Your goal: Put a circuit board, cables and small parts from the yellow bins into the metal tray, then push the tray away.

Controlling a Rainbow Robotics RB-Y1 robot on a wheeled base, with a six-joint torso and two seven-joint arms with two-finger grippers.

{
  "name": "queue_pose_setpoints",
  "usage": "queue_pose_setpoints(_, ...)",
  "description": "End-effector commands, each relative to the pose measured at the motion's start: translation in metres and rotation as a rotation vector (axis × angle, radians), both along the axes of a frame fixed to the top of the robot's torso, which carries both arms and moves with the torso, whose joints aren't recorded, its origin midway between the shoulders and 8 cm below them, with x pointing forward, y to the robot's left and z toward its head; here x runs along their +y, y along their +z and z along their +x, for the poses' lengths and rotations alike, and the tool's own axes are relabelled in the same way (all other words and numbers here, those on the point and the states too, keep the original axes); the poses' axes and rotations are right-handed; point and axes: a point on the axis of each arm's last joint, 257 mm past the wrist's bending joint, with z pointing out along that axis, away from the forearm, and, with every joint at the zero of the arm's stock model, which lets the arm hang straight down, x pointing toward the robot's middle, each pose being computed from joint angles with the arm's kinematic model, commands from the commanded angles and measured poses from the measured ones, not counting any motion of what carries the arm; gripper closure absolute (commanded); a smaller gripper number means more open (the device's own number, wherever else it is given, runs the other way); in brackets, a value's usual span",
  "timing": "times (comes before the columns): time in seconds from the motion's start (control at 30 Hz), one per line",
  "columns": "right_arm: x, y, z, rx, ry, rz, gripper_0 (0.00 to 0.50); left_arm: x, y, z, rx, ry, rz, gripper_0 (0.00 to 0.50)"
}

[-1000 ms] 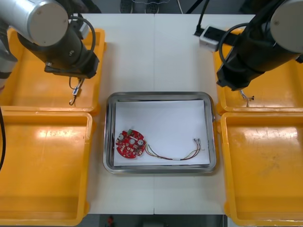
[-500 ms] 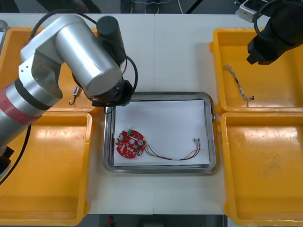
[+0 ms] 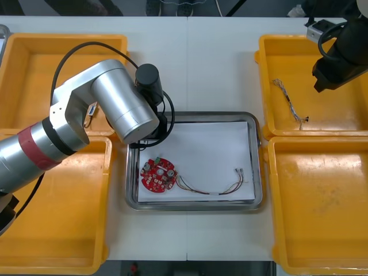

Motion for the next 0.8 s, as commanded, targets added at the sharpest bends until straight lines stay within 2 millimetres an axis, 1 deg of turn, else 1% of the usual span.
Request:
queue_pose_setpoints(0.03, 0.013, 0.022, 0.022, -0.086, -0.043, 0.055, 0.0, -0.019, -0.012, 0.0, -0.005, -0.044, -0.016, 0.442)
queue_pose_setpoints(0.13, 0.017, 0.019, 0.033, -0.113, -0.053, 0.083, 0.0, -0.022, -0.011, 0.0, -0.006, -0.041, -0.023, 0.167)
queue_pose_setpoints(0.2, 0.02, 0.018, 0.04, -0.13, -0.063, 0.115, 0.0, -0.024, -0.012, -0.002, -0.003, -0.041, -0.031, 0.029)
queue_pose_setpoints(0.33, 0.025, 0.012, 0.048, -0.143, -0.075, 0.151, 0.0, -0.027, -0.01, -0.006, 0.0, -0.041, -0.039, 0.0)
queue_pose_setpoints(0.43, 0.026, 0.003, 0.053, -0.137, -0.088, 0.163, 0.0, -0.028, -0.007, -0.01, 0.002, -0.045, -0.037, 0.0)
queue_pose_setpoints(0.5, 0.031, -0.009, 0.056, -0.124, -0.096, 0.18, 0.0, -0.029, -0.001, -0.015, 0.003, -0.046, -0.032, 0.0)
queue_pose_setpoints(0.57, 0.034, -0.017, 0.059, -0.117, -0.104, 0.197, 0.0, -0.031, 0.008, -0.019, 0.001, -0.048, -0.036, 0.0)
queue_pose_setpoints(0.6, 0.035, -0.02, 0.06, -0.114, -0.104, 0.2, 0.0, -0.03, 0.01, -0.02, 0.002, -0.047, -0.035, 0.0)
queue_pose_setpoints(0.67, 0.036, -0.029, 0.062, -0.106, -0.111, 0.208, 0.0, -0.031, 0.023, -0.024, 0.0, -0.05, -0.052, 0.0)
queue_pose_setpoints(0.7, 0.035, -0.029, 0.063, -0.106, -0.113, 0.208, 0.0, -0.032, 0.026, -0.025, -0.001, -0.056, -0.056, 0.0)
queue_pose_setpoints(0.77, 0.034, -0.036, 0.065, -0.103, -0.124, 0.21, 0.0, -0.028, 0.041, -0.027, -0.01, -0.059, -0.062, 0.0)
queue_pose_setpoints(0.8, 0.034, -0.037, 0.066, -0.105, -0.124, 0.21, 0.0, -0.027, 0.044, -0.028, -0.011, -0.061, -0.062, 0.0)
